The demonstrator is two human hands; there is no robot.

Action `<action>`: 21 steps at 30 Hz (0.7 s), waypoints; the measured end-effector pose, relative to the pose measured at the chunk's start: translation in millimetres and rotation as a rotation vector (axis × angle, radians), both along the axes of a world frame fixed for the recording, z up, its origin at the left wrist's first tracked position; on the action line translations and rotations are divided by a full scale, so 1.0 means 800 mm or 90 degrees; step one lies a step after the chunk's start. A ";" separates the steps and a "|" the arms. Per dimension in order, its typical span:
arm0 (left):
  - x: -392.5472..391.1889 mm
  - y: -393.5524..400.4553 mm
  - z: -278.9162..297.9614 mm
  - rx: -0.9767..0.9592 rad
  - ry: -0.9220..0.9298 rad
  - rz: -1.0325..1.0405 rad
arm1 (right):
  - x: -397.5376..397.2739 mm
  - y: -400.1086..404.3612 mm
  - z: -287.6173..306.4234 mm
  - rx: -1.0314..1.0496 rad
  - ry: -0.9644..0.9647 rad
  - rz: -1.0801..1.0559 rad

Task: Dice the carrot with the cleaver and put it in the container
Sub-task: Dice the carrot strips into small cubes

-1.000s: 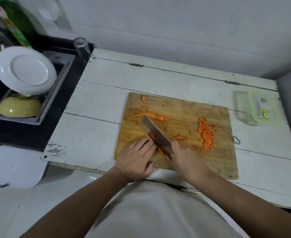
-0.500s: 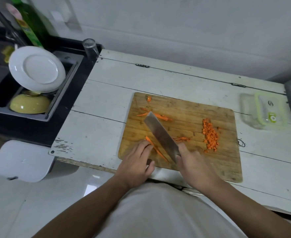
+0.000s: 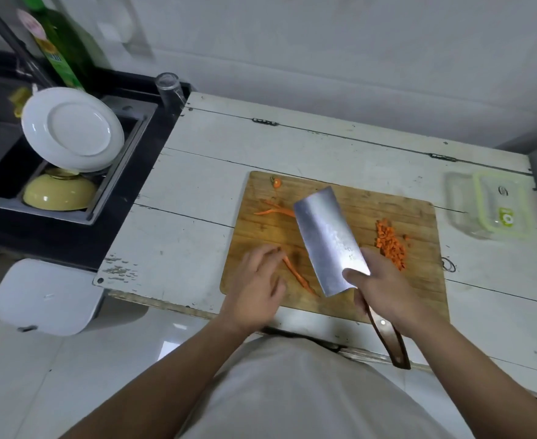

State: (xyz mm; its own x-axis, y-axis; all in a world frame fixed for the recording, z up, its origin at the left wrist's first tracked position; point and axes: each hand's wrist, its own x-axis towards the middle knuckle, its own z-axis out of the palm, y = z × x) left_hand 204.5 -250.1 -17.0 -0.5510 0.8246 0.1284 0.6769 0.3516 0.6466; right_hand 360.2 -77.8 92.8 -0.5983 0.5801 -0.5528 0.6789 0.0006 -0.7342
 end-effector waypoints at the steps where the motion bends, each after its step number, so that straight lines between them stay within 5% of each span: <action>1: -0.001 0.004 0.012 0.052 -0.100 0.106 | 0.001 0.002 0.003 -0.059 0.027 -0.024; 3: -0.009 0.021 0.048 0.136 -0.500 0.299 | 0.001 0.007 0.007 -0.218 0.109 -0.078; 6: -0.022 0.048 0.092 0.246 -1.131 0.246 | -0.007 0.010 0.007 -0.419 0.195 -0.073; 9: -0.030 0.059 0.107 0.209 -1.256 0.171 | -0.017 0.009 -0.003 -0.426 0.197 -0.057; 13: -0.043 0.058 0.105 0.192 -1.217 0.218 | -0.007 0.025 -0.005 -0.369 0.189 -0.097; 15: -0.048 0.056 0.096 0.195 -1.098 0.251 | 0.006 0.038 -0.005 -0.345 0.182 -0.123; 18: -0.056 0.051 0.073 0.053 -0.629 0.277 | 0.021 0.056 -0.003 -0.258 0.157 -0.165; 21: -0.059 0.050 0.042 -0.101 -0.188 0.056 | 0.032 0.066 -0.006 -0.179 0.131 -0.211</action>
